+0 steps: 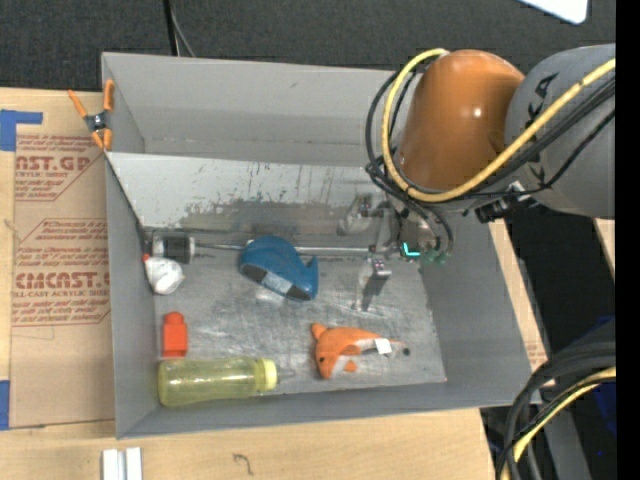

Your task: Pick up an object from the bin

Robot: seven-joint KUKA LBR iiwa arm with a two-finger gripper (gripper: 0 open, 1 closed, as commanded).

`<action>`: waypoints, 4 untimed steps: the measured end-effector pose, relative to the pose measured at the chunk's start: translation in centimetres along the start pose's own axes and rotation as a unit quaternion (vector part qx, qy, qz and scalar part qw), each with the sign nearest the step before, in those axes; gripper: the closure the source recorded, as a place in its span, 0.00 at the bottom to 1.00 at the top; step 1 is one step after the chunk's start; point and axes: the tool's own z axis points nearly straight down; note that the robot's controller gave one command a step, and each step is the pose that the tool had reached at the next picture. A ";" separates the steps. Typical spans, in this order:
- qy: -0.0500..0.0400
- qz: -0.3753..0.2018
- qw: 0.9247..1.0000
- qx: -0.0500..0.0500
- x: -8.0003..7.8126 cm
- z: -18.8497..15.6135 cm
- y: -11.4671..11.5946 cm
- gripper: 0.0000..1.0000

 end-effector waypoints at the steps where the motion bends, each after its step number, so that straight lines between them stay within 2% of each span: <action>1: -0.004 0.000 1.000 0.000 -0.1 -0.5 0.0 0.00; 2: -0.005 -0.012 1.000 0.000 6.1 5.1 -0.2 0.00; 3: -0.006 -0.027 1.000 0.000 10.3 8.6 -0.4 0.00; 4: -0.003 0.100 0.995 0.000 7.1 8.9 -1.2 0.00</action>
Offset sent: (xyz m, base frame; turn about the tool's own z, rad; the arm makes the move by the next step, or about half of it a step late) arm -0.0743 -0.0023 -0.0619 -0.0299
